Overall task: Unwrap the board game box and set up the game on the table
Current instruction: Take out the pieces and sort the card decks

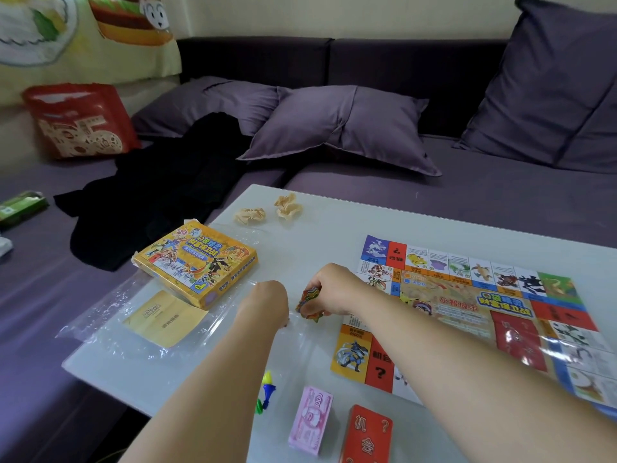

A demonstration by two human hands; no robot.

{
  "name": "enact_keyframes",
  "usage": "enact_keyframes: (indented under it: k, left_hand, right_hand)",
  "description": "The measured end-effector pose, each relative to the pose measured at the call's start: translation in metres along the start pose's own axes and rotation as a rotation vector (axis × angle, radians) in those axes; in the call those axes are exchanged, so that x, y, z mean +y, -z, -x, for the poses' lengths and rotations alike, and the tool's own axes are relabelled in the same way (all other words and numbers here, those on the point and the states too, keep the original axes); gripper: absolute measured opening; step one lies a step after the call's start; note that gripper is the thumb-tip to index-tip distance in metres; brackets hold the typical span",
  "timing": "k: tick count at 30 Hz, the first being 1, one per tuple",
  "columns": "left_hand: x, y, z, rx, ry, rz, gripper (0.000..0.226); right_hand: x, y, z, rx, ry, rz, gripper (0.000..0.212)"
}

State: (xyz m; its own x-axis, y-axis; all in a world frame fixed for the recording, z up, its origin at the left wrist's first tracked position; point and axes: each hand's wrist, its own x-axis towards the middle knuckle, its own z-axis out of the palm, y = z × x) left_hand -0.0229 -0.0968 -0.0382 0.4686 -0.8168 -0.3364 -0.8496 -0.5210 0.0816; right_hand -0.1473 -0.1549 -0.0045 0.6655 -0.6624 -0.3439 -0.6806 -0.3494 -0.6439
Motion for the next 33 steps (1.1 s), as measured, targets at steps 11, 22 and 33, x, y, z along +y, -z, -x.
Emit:
enact_keyframes:
  k: [11, 22, 33]
  left_hand:
    - [-0.006, 0.014, 0.015, 0.043, -0.058, 0.113, 0.017]
    - [0.065, 0.01, 0.172, -0.05, -0.504, 0.505, 0.011]
    - [0.105, -0.071, 0.209, -0.084, -0.365, 0.078, 0.026]
  right_hand:
    - [0.002, 0.008, 0.011, -0.001, -0.009, -0.063, 0.026]
    - [0.075, 0.016, 0.194, -0.067, -0.153, -0.187, 0.004]
    - [0.105, -0.037, 0.226, 0.082, -0.187, -0.053, 0.021]
